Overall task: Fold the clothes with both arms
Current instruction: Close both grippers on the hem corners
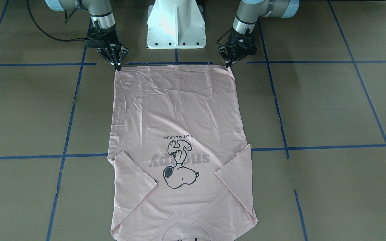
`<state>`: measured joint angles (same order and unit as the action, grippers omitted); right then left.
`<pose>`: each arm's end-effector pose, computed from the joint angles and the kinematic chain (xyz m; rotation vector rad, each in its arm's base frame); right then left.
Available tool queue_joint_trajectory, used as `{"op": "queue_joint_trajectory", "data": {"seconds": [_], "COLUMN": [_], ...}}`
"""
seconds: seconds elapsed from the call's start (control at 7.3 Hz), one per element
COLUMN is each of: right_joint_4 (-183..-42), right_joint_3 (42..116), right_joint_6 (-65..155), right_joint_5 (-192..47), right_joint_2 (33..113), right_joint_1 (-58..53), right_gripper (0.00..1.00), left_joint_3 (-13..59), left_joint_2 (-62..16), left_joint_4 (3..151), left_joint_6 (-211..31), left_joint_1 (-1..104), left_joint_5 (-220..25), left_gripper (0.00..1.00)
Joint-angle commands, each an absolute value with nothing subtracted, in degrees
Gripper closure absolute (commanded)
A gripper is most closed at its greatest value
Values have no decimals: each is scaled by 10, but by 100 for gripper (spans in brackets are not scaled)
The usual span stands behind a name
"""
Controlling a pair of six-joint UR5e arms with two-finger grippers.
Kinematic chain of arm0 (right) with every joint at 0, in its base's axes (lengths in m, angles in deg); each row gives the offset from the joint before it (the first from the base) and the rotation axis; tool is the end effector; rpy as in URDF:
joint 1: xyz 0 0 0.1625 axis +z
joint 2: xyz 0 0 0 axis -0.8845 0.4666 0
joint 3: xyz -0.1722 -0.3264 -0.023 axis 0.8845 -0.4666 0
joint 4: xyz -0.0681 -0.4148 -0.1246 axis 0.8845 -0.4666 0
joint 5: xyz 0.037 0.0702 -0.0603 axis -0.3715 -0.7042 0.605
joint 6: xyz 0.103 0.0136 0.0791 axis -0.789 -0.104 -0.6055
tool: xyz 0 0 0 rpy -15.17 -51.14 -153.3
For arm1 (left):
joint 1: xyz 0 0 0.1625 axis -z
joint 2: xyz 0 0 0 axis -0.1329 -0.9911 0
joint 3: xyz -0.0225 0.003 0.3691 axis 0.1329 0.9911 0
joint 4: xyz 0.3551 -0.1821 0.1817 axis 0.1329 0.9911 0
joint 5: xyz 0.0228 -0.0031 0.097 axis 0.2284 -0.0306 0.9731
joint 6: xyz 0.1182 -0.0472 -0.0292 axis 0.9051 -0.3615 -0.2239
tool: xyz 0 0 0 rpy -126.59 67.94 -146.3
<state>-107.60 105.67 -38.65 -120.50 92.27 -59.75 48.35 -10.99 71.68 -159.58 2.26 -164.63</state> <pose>-0.5178 -0.1980 0.3255 0.2563 -0.8623 0.3435 0.5285 -0.2313 0.2933 0.1537 0.9364 -0.0821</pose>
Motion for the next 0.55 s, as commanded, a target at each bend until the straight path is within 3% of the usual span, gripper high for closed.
{"op": "queue_joint_trajectory", "data": {"seconds": [0.0, 0.41], "right_joint_4": [-1116, -1324], "right_joint_3": [1126, 1337], "right_joint_6": [-382, -366], "right_joint_5": [-1210, -1266], "right_joint_2": [929, 917], "right_joint_1": [-593, -577], "right_gripper": [100, 100], "left_joint_3": [544, 733], "left_joint_2": [-109, -171], "left_joint_4": [678, 430], "left_joint_6": [-1563, -1533], "left_joint_1": [29, 78], "left_joint_5": [-1653, -1762], "left_gripper": [100, 100]}}
